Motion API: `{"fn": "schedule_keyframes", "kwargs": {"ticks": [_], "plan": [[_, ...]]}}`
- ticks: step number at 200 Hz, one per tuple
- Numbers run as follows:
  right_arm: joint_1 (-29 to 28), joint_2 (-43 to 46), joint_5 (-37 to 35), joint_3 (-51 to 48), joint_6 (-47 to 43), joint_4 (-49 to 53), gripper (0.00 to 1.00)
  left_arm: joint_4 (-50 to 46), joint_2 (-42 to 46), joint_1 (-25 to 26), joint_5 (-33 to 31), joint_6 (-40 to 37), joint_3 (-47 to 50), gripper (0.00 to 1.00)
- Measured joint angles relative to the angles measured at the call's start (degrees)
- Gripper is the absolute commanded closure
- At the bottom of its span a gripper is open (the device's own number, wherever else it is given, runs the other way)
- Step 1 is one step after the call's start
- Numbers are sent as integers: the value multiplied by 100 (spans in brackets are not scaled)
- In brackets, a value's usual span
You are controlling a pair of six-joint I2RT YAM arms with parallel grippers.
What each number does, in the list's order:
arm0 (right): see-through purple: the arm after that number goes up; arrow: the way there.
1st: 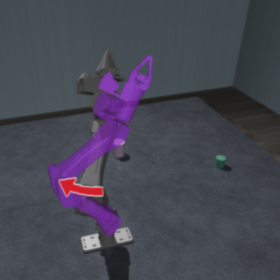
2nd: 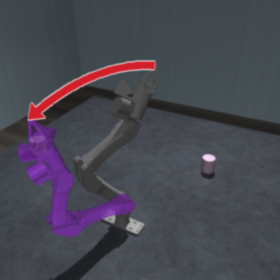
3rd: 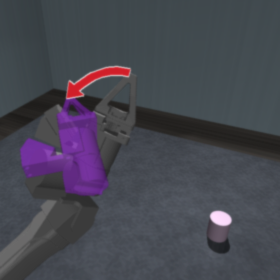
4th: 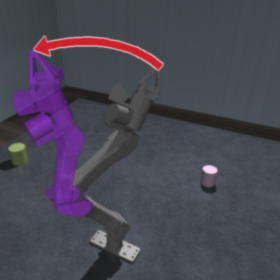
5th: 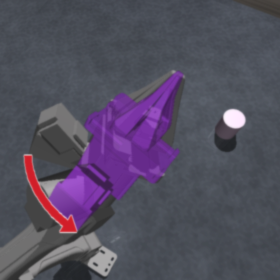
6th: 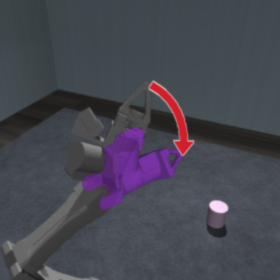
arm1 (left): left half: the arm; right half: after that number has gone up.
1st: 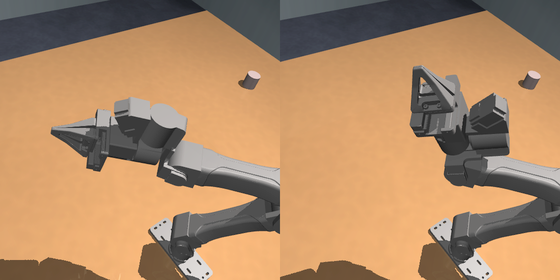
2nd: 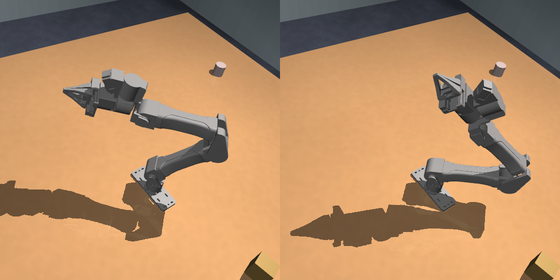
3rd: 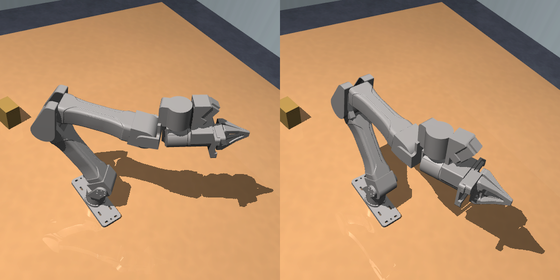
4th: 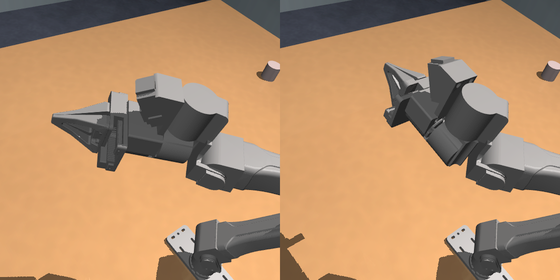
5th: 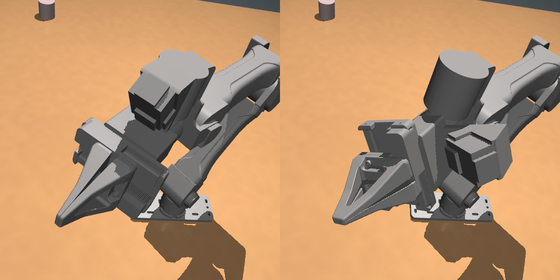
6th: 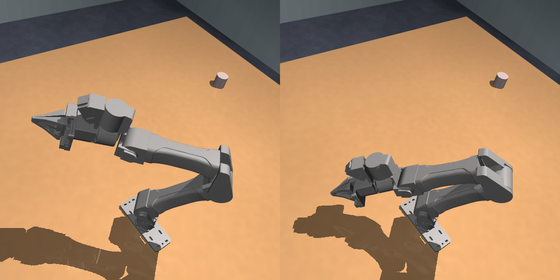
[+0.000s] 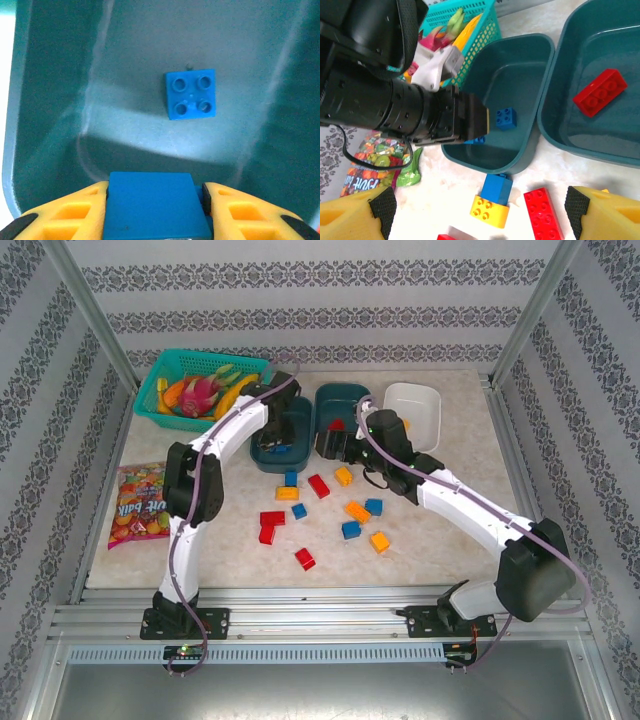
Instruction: Sort the legos into containers by color
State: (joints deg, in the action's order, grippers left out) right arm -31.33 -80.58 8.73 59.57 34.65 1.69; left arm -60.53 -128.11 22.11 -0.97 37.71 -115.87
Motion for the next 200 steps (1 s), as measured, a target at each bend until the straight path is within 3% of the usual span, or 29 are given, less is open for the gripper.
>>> {"fn": "schedule_keyframes", "kwargs": {"ticks": [93, 135, 169, 200], "plan": [[199, 0, -52, 0, 122, 68, 11, -284, -422, 2, -66, -24, -210, 44], [197, 197, -444, -7, 125, 737, 12, -321, -286, 7, -57, -22, -535, 36], [199, 619, -861, -7, 457, 1987, 19, -262, 382, 72, -2, 0, -411, 33], [396, 922, -957, -203, 1311, 3471, 21, 472, 1965, 339, 334, -15, 863, 29]]}}
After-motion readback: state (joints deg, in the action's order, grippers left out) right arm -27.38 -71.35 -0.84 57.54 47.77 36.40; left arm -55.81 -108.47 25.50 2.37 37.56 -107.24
